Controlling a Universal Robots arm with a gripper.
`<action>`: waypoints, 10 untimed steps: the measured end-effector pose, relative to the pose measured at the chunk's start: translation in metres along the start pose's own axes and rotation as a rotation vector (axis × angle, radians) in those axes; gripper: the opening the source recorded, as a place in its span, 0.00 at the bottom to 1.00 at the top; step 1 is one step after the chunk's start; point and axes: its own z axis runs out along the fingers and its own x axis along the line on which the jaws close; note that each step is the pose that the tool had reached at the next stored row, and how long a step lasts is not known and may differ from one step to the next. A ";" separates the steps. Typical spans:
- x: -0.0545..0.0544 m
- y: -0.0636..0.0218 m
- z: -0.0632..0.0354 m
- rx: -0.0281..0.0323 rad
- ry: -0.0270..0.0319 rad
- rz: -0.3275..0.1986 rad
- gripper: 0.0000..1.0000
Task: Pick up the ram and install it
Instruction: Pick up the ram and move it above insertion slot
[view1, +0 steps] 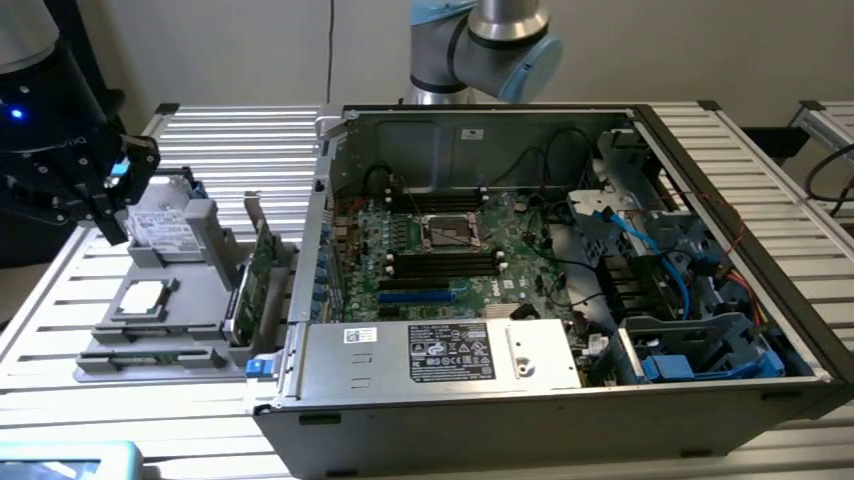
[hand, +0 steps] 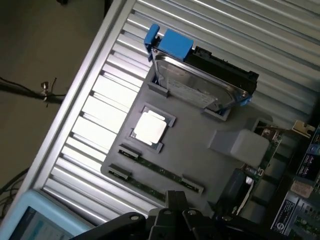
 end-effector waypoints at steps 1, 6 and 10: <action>0.000 0.0000 0.0000 0.0007 0.0010 -0.018 0.11; 0.000 0.0000 -0.0001 0.0024 0.0033 -0.060 0.11; 0.000 0.0003 0.0000 0.0034 0.0045 -0.085 0.11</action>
